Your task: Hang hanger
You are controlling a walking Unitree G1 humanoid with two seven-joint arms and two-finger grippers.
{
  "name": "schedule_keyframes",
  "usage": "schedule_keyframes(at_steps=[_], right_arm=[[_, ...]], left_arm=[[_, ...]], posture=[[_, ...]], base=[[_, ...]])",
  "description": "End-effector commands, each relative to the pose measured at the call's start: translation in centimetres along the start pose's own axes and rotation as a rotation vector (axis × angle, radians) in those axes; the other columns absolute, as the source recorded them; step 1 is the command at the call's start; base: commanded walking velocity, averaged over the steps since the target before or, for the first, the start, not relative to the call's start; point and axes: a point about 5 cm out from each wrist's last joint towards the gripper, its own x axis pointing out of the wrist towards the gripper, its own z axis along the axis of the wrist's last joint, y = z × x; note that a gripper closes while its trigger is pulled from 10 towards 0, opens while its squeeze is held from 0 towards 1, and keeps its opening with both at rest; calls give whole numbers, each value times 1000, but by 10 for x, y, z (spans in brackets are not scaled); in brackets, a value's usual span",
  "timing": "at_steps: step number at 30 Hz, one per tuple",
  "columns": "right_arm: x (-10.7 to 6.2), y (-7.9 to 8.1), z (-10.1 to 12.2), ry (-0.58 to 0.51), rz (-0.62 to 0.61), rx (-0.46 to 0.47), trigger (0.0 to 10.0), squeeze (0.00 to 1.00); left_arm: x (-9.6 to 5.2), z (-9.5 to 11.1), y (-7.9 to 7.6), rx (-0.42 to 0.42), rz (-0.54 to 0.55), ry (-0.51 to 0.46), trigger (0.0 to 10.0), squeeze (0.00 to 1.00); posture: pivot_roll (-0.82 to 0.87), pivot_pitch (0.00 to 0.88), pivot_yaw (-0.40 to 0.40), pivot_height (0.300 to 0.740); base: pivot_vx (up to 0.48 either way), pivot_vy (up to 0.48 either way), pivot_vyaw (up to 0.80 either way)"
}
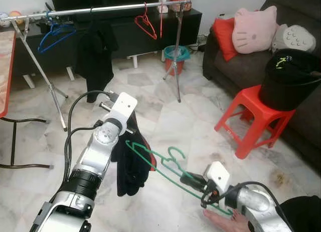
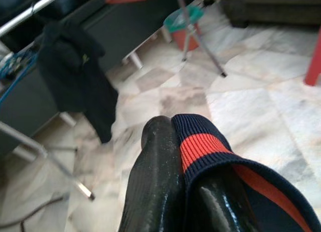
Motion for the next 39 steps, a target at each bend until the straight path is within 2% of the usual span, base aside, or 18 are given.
schedule_keyframes(at_steps=[1,5,9,11,12,14,16,17,20,21,22,25,26,27,30,32,35,39], right_arm=[[-3,4,7,-18,40,0,10000,0],[-12,14,18,-69,112,42,10000,0],[-16,12,23,-109,92,61,10000,0],[-18,3,28,-135,-8,38,10000,0],[-18,3,28,-135,-8,38,10000,0],[-18,-26,31,-199,-293,55,10000,0],[-19,-36,31,-207,-385,61,10000,0],[-19,-48,30,-218,-517,79,10000,0],[-18,-63,28,-235,-721,105,10000,0],[-18,-63,28,-235,-721,105,10000,0],[-17,-67,28,-240,-788,115,10000,0],[-15,-69,26,-261,-852,167,10000,0],[-14,-72,25,-267,-924,174,10000,0],[-11,-74,24,-267,-960,181,10000,0],[-8,-74,22,-249,-1013,155,10000,0],[-7,-73,15,-257,-1108,198,10000,0],[-7,-69,9,-270,-1174,241,10000,0],[1,-63,6,-266,-1172,250,10000,0]], left_arm=[[3,3,9,-1,42,1,10000,0],[2,-13,17,-22,83,56,10000,0],[0,-26,23,-62,119,101,10000,0],[-3,-38,30,-83,150,138,10000,0],[-3,-38,30,-83,150,138,10000,0],[-9,-54,35,-122,170,172,10000,0],[-11,-58,36,-149,174,171,10000,0],[-14,-60,36,-196,169,145,10000,0],[-20,-66,29,-286,120,94,10000,0],[-20,-66,29,-286,120,94,10000,0],[-22,-68,25,-322,92,83,10000,0],[-24,-68,20,-370,72,55,10000,0],[-25,-67,16,-462,71,15,10000,0],[-26,-67,14,-492,66,-9,10000,0],[-29,-65,10,-486,57,-64,10000,0],[-32,-66,1,-497,37,-104,10000,0],[-34,-62,-4,-498,23,-153,10000,0],[-34,-62,-7,-492,15,-156,10000,0]], posture=[[-138,0,-24,740],[-140,0,-22,740],[-140,0,-21,740],[-142,0,-19,740],[-142,0,-19,740],[-144,0,-17,740],[-144,0,-17,740],[-144,0,-17,740],[-138,0,-14,740],[-138,0,-14,740],[-138,0,-14,740],[-141,0,-12,740],[-142,0,-12,740],[-142,0,-12,740],[-145,0,-13,740],[-149,0,-15,740],[-146,0,-17,740],[-147,0,-13,740]], base=[[0,0,0],[0,0,0],[0,0,0],[0,0,0],[0,0,0],[0,0,0],[0,0,0],[0,0,0],[0,0,0],[0,0,0],[0,0,0],[0,0,0],[0,0,0],[0,0,0],[0,0,0],[0,0,0],[0,0,0],[0,0,0]])
